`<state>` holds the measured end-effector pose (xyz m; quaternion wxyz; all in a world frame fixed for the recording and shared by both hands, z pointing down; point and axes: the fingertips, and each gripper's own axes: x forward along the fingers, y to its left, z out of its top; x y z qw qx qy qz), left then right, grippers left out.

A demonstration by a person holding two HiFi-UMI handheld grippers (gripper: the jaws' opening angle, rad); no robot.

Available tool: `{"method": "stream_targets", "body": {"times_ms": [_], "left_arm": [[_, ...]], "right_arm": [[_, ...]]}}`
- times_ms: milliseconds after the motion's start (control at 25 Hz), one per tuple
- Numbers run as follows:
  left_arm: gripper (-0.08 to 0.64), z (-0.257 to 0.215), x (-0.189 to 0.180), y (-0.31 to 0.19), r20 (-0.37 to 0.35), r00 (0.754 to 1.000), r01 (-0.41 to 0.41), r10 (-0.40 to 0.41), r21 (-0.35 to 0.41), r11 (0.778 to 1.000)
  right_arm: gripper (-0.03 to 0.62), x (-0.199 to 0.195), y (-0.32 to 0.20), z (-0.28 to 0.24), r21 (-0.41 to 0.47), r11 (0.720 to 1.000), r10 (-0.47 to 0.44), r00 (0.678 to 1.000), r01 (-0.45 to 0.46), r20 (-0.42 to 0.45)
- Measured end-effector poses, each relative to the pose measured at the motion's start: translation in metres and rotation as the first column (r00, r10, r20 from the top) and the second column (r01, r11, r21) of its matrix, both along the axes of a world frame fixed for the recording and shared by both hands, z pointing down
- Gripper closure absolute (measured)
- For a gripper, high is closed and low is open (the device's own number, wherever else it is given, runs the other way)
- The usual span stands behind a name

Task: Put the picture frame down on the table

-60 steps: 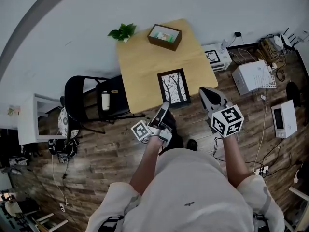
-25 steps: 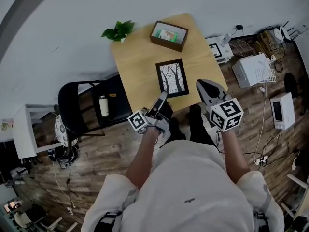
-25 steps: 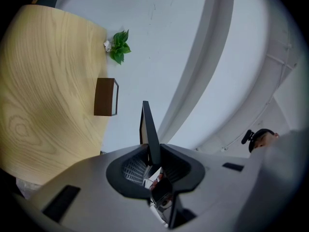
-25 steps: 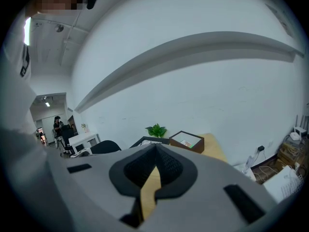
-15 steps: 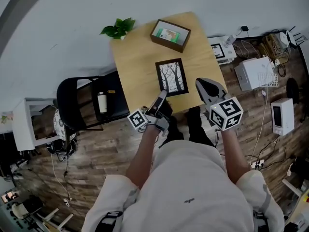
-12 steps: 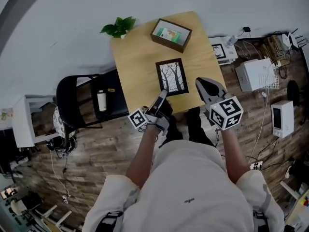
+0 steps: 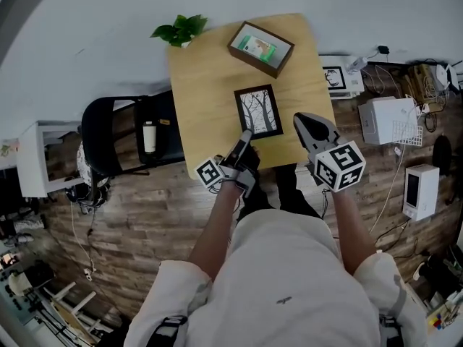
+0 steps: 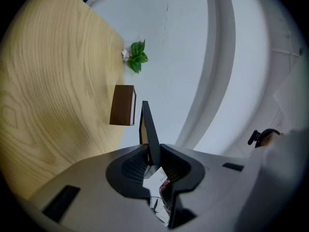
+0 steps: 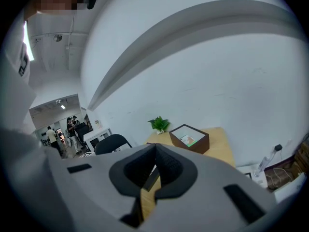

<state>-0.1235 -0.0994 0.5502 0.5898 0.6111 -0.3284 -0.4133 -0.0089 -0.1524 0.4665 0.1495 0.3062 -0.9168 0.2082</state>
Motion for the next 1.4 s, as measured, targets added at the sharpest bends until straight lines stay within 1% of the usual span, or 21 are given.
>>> {"method": "stream_targets", "body": {"times_ms": [320,480,720,840,1160,1400], "left_arm": [[0.491,0.033,0.015,-0.005,0.008,0.998,0.062,-0.061,-0.072,0.995],[0.491,0.048,0.02,-0.006,-0.002,0.994,0.106,-0.107,-0.101,0.989],[0.491,0.065,0.02,-0.007,0.011,0.987,0.157,-0.157,-0.131,0.979],[0.491,0.074,0.02,-0.009,0.015,0.986,0.167,-0.166,-0.148,0.975],[0.491,0.09,0.023,-0.008,0.0,0.984,0.175,-0.178,-0.19,0.966],[0.491,0.099,0.026,-0.011,-0.01,0.982,0.183,-0.189,-0.214,0.96]], "right_arm": [[0.594,0.007,-0.023,0.015,-0.018,0.997,-0.071,0.997,0.071,0.004],[0.594,0.011,-0.028,0.024,-0.031,0.993,-0.113,0.994,0.113,0.003],[0.594,0.014,-0.029,0.037,-0.056,0.985,-0.163,0.987,0.162,0.0],[0.594,0.013,-0.03,0.042,-0.063,0.982,-0.178,0.984,0.178,-0.002],[0.594,0.013,-0.032,0.047,-0.067,0.978,-0.198,0.98,0.197,-0.008],[0.594,0.018,-0.039,0.048,-0.07,0.979,-0.194,0.981,0.193,-0.013]]}}
